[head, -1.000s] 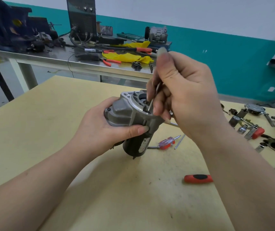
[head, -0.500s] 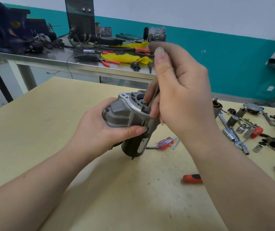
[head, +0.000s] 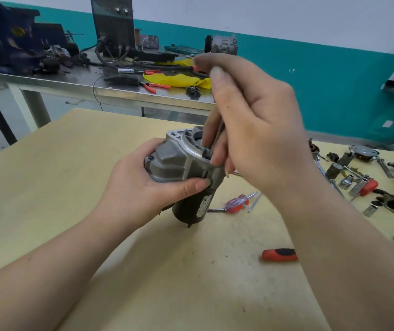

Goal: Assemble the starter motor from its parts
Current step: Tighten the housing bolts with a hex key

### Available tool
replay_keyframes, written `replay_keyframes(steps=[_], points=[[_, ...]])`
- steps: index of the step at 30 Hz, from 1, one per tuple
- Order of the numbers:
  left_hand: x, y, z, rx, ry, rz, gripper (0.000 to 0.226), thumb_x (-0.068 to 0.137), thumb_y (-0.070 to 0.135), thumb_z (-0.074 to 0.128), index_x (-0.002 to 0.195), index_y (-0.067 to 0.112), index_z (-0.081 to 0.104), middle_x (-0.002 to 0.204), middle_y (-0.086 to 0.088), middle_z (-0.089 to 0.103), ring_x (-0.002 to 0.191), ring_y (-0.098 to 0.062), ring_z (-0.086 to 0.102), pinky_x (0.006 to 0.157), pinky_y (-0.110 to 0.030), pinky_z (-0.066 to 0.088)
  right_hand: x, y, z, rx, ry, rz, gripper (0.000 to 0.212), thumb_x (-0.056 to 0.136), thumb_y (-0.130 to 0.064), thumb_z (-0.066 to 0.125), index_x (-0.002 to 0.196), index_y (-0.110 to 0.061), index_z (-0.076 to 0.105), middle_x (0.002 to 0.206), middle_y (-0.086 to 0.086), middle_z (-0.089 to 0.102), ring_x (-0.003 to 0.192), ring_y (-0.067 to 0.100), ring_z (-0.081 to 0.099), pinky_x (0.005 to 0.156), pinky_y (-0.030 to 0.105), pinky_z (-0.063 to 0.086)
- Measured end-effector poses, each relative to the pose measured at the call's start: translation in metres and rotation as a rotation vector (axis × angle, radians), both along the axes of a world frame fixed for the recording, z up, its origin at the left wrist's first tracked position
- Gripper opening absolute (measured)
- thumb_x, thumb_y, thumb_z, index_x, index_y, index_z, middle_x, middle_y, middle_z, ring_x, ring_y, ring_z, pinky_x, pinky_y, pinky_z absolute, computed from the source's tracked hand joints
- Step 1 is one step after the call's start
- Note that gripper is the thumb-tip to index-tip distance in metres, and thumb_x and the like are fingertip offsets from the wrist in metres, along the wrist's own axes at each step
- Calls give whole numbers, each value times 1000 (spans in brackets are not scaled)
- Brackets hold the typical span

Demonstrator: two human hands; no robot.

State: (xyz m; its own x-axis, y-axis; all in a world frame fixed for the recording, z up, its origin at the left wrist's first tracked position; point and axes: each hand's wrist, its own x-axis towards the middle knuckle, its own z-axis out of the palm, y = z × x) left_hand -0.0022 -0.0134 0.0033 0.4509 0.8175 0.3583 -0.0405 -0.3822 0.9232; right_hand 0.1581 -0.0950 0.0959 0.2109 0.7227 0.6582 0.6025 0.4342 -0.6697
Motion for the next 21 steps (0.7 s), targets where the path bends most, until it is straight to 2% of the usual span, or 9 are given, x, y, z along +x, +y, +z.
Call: replay_keyframes(steps=[3,8,10,16,21], points=[[0,4,1,-35,12,-40,63,54,48,103,110,35,76,85,11,80,64,-1,69,54,-14,50,15,-2,11,-228,210,387,27,111,-33,41,122,-22,63,68,22,64,44,33,60,37,30,46],[-1,5,1,-15,12,-58,63,53,53,102,109,40,77,93,11,82,73,-1,73,58,-15,53,31,-1,15,-370,262,626,21,107,-33,38,114,-23,55,77,25,60,51,32,55,43,31,38],[-1,5,1,-1,13,-56,61,53,54,101,107,41,77,95,11,83,78,-1,75,60,-14,54,33,1,14,-370,271,661,18,107,-30,38,114,-21,53,78,26,59,52,32,55,44,33,38],[-1,6,2,5,13,-62,59,54,54,101,106,40,77,99,10,83,85,-4,77,66,-15,56,32,8,5,-304,368,649,13,107,-29,43,109,-18,49,71,21,59,47,27,55,38,27,38],[-2,6,2,-10,2,-69,58,53,51,102,104,38,78,94,8,83,79,-4,76,61,-17,56,30,10,3,-281,404,654,9,106,-29,48,104,-21,49,69,20,62,44,27,57,39,27,43]])
